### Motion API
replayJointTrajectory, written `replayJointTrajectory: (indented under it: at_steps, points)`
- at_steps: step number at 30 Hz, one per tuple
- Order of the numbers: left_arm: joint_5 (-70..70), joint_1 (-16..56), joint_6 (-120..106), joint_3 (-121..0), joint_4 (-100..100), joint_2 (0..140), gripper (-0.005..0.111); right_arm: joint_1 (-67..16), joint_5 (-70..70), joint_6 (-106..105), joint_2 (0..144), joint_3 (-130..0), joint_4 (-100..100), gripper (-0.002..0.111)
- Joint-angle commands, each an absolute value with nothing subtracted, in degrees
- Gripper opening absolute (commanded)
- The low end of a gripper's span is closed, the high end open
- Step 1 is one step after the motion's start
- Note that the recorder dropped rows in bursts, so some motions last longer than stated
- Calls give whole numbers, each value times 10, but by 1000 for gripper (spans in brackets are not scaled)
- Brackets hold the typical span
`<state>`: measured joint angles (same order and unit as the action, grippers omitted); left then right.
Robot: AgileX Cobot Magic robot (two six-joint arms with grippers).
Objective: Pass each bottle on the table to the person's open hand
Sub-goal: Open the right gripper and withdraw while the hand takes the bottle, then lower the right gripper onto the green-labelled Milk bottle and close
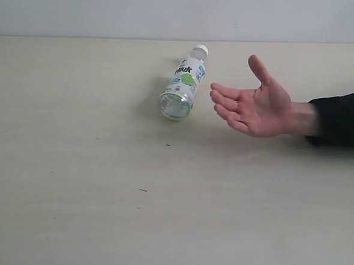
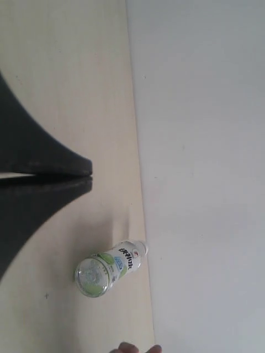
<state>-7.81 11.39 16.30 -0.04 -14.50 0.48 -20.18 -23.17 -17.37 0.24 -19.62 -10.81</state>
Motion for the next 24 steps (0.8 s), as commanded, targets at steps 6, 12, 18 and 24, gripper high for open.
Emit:
replayJointTrajectory:
  at_steps: [6,12,18,24]
  points:
    - [-83,113,167,0,-144,4,0,-200,-241,-174,0,-192,-109,0]
    - [-83,113,167,0,-144,4,0,-200,-248,-163,0,-192,-110,0]
    - [-83,113,167,0,-144,4,0,-200,-260,223,186,-268,187,0]
    - [-83,113,167,0,-144,4,0,-200,-318,87,592,-506,21,4]
